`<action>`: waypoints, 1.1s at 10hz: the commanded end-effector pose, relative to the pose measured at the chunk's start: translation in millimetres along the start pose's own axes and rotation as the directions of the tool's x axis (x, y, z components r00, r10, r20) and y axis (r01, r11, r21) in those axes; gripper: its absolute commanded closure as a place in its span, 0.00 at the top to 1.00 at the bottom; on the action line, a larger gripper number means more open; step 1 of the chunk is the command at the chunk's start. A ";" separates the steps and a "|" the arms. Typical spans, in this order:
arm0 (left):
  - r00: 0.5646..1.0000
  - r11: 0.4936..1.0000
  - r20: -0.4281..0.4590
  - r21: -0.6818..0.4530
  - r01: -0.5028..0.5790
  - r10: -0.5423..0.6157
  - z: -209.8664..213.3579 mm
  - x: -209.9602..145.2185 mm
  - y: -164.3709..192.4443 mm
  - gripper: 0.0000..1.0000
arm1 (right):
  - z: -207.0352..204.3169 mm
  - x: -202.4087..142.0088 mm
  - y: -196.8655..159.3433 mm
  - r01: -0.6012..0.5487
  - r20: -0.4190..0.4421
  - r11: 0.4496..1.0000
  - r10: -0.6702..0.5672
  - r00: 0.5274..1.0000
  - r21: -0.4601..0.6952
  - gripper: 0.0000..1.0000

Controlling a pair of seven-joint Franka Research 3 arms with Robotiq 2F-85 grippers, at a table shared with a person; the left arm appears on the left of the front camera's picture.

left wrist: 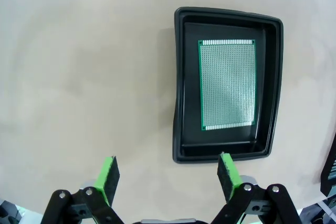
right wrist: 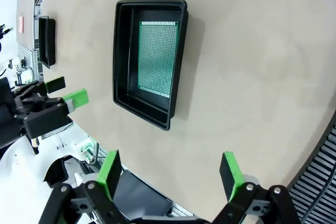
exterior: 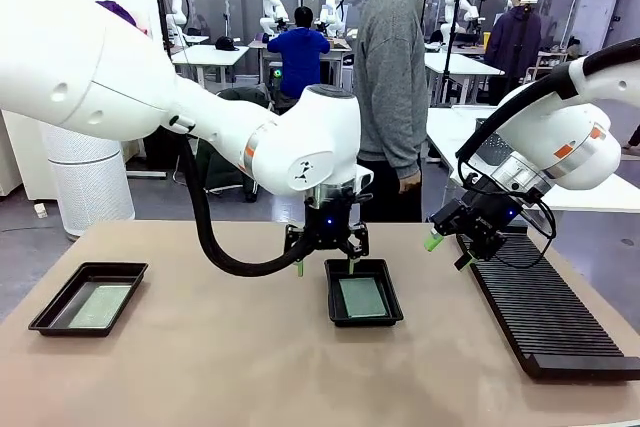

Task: Inspect and transfer BCBs to ESD trays.
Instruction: Pick up the ESD tray and place it on the left side of the table.

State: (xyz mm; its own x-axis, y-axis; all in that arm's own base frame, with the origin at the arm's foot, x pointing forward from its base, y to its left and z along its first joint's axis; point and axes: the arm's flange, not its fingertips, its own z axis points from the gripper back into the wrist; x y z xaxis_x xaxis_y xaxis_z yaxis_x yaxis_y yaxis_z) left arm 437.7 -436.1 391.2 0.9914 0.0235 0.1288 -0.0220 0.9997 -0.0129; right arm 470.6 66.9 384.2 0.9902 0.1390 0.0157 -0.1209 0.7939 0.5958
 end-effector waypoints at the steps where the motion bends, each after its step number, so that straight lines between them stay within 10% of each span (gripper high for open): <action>1: 0.999 1.000 0.042 0.015 -0.014 0.014 -11.1 8.0 -14.6 1.00 | -0.4 2.9 1.4 0.009 -0.006 1.000 -0.009 1.000 -0.011 1.00; 11: 0.999 1.000 0.038 -0.011 0.017 -0.016 -71.7 32.6 -20.7 1.00 | -0.4 2.9 1.4 0.009 -0.006 1.000 -0.009 1.000 -0.011 1.00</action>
State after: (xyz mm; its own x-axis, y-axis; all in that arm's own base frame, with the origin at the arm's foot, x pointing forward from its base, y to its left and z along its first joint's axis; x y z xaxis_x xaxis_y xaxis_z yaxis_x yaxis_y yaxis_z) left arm 478.7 -457.2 327.9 0.9878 0.0169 0.1546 -0.0149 0.9998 -0.0138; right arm 470.8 66.9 384.4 0.9902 0.1390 0.0161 -0.1212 0.7939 0.5958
